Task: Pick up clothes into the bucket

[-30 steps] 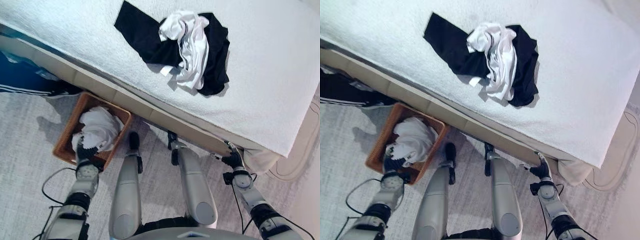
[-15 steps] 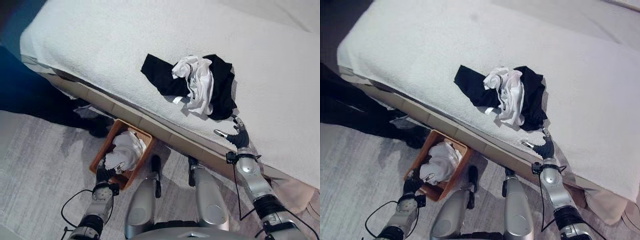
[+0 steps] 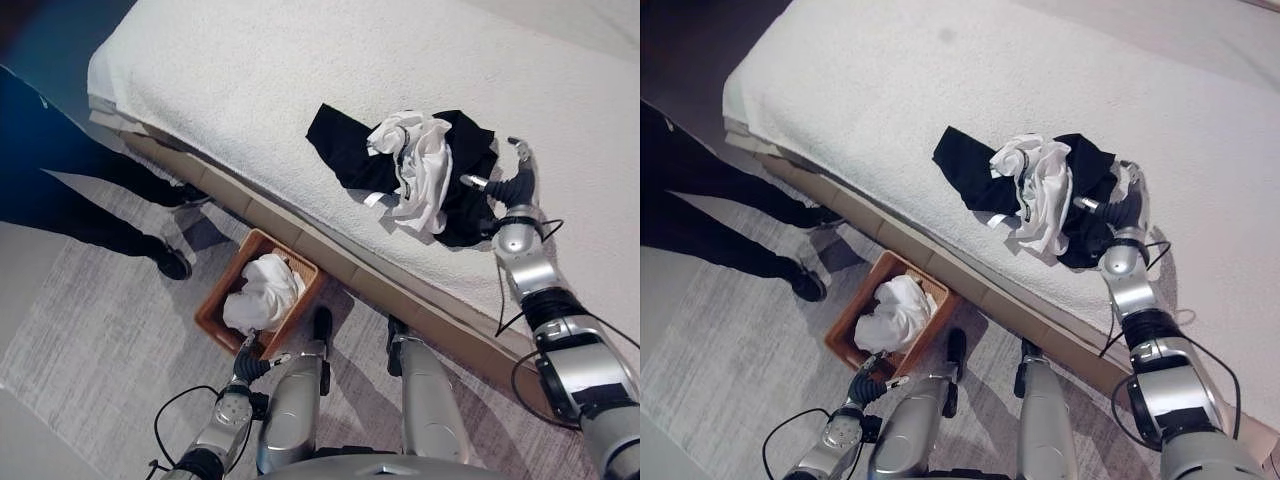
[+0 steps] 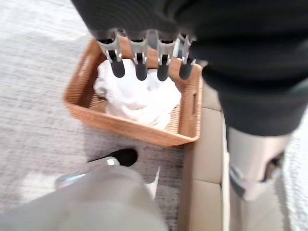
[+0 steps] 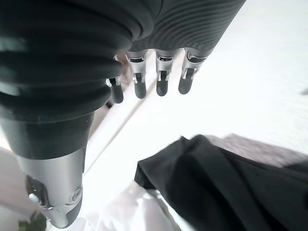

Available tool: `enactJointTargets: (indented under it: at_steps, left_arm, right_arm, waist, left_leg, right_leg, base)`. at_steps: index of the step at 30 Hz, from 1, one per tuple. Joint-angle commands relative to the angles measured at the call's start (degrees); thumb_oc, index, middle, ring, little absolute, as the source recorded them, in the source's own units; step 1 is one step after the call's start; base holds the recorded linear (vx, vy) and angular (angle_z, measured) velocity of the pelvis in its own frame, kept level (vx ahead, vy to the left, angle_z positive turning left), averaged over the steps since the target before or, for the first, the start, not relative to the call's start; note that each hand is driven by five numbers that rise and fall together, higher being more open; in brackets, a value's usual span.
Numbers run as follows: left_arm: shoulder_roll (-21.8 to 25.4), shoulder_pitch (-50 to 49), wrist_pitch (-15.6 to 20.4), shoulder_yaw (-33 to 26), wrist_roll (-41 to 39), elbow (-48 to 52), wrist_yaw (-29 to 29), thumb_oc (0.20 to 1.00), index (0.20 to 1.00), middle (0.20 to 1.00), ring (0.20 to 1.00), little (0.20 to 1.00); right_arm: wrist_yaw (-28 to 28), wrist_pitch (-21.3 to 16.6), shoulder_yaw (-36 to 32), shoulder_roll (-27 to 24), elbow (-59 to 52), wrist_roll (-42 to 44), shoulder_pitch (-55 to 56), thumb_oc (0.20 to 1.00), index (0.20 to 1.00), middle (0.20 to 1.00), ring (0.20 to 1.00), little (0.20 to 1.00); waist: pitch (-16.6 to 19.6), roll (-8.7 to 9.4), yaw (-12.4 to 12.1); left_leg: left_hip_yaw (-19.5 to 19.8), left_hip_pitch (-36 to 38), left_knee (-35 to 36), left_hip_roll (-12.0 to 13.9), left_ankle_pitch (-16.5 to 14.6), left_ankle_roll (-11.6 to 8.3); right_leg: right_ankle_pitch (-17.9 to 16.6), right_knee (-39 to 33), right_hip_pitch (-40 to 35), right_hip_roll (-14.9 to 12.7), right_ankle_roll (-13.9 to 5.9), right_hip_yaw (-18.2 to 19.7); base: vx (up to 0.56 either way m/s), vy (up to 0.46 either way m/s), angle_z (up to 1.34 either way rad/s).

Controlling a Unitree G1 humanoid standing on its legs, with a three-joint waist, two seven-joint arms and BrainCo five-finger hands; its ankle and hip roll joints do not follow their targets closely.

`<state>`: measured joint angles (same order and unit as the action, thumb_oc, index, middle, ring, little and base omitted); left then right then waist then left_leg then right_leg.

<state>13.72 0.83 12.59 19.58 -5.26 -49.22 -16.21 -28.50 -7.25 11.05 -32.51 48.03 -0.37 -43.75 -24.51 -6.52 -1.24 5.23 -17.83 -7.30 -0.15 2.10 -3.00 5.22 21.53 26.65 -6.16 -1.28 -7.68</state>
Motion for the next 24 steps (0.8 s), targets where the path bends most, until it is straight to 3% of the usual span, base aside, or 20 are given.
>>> enactJointTargets:
  at_steps: [1, 9, 14, 24]
  left_arm:
    - [2.1, -0.7, 0.4, 0.5, 0.0, 0.7, -0.5, 1.0, 1.0, 1.0, 1.0, 1.0]
    - [3.0, 1.2, 0.7, 0.8, -1.6, 0.7, -2.5, 1.0, 1.0, 1.0, 1.0, 1.0]
    - [3.3, 2.4, 1.1, 2.4, -2.1, 1.3, -2.9, 1.0, 1.0, 1.0, 1.0, 1.0]
    - [3.1, 5.8, 1.1, 5.9, -3.5, 2.2, -3.0, 1.0, 1.0, 1.0, 1.0, 1.0]
  right_arm:
    - [-2.4, 0.1, 3.1, -4.4, 0.8, -0.6, -4.6, 1.0, 1.0, 1.0, 1.0, 1.0]
    - [-4.1, 1.9, 11.6, -10.2, 5.8, -7.3, -16.8, 1.0, 1.0, 1.0, 1.0, 1.0]
    - [-2.9, 3.2, 17.9, -12.2, 11.1, -10.5, -22.9, 1.0, 1.0, 1.0, 1.0, 1.0]
    - [-0.8, 4.7, 24.9, -10.6, 19.6, -13.8, -27.8, 1.0, 1.0, 1.0, 1.0, 1.0]
  waist:
    - [-0.7, 2.29, -0.6]
    - [-5.0, 2.28, -1.8]
    - [-5.3, 2.06, -2.6]
    - [-5.3, 2.03, -3.7]
  left_leg:
    - [1.3, -1.2, -2.2, -1.0, -0.7, -0.65]
    - [2.9, -4.8, -2.3, -1.3, 1.0, -0.88]
    - [3.7, -8.1, -2.0, -1.7, 2.1, -0.97]
    - [5.4, -13.6, -2.3, -2.4, 3.4, -1.11]
  right_leg:
    - [-1.0, -5.4, -6.7, -2.2, -4.36, 0.9]
    - [-1.2, -3.7, -3.0, -3.0, -4.25, -0.6]
    - [-1.5, -2.8, 0.3, -3.4, -4.2, -1.4]
    - [-2.4, -1.9, 5.5, -4.4, -4.36, -2.7]
  base:
    - [-0.03, -0.002, 0.0]
    - [-0.06, -0.016, 0.07]
    - [-0.03, -0.017, 0.14]
    - [-0.02, -0.006, 0.14]
